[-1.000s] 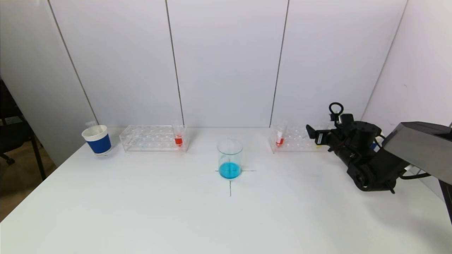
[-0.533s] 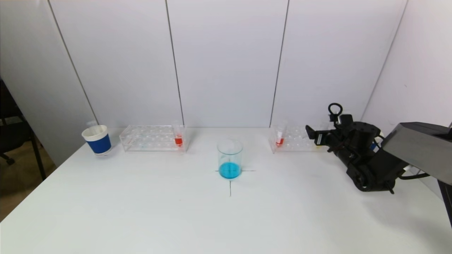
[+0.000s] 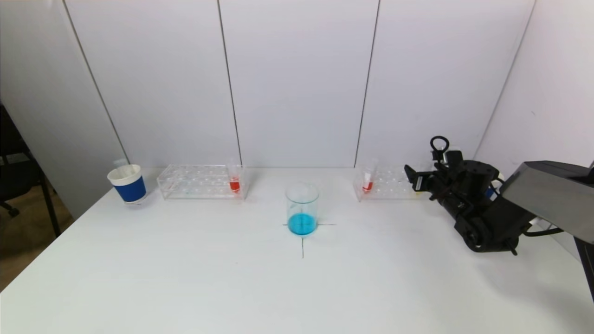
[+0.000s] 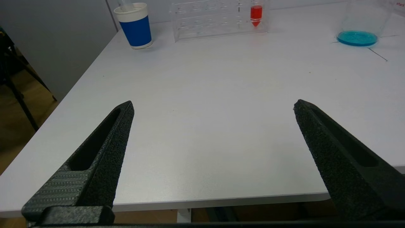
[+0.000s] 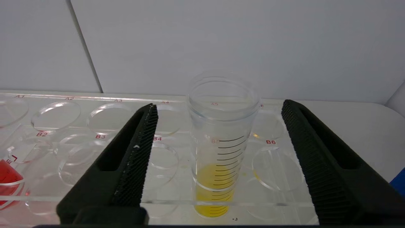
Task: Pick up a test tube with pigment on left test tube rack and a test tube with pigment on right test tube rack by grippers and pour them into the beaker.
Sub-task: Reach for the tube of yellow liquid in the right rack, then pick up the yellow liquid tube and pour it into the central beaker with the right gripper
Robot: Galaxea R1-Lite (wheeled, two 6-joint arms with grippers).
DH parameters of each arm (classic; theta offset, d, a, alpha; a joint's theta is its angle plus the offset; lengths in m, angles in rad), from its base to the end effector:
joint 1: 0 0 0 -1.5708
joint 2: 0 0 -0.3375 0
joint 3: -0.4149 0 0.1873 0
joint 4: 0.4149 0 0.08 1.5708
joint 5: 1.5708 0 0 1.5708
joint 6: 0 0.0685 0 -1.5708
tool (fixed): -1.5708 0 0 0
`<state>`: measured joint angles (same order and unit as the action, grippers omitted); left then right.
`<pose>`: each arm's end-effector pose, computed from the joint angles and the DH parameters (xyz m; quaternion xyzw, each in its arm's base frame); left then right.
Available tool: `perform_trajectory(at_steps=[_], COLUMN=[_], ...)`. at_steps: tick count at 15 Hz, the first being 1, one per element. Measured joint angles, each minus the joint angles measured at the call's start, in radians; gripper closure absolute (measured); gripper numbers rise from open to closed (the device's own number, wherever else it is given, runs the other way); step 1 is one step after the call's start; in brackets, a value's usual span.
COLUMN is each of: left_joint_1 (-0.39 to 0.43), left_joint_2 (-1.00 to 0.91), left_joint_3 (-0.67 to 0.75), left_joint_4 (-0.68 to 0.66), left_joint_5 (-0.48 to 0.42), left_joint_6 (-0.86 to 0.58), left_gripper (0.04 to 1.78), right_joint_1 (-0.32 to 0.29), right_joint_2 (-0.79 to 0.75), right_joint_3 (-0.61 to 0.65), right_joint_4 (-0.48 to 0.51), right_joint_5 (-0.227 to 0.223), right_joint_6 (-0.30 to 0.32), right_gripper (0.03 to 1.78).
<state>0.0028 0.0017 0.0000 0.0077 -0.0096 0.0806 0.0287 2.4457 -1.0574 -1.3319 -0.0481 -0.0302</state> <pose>-0.0175 -0.0007 0.0744 0.0403 0.0046 -0.0036 0.9992 0.5124 0.0114 0.0531 -0.0162 0.0283 -0.0093 0.9994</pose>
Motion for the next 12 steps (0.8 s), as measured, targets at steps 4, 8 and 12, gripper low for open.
perform_trajectory(at_steps=[4, 8, 12], left_joint_1=[0.000, 0.000, 0.000], left_joint_2=[0.000, 0.000, 0.000], left_joint_3=[0.000, 0.000, 0.000], left_joint_4=[0.000, 0.000, 0.000], left_joint_5=[0.000, 0.000, 0.000], left_joint_6=[0.000, 0.000, 0.000], left_gripper=[0.06, 0.06, 0.06], right_joint_1=[-0.001, 0.000, 0.000], right_joint_2=[0.000, 0.000, 0.000], right_joint_3=[0.000, 0.001, 0.002], right_joint_4=[-0.001, -0.001, -0.001], right_joint_5=[0.001, 0.001, 0.000], right_joint_6=[0.000, 0.000, 0.000], right_gripper=[1.22, 1.30, 1.30])
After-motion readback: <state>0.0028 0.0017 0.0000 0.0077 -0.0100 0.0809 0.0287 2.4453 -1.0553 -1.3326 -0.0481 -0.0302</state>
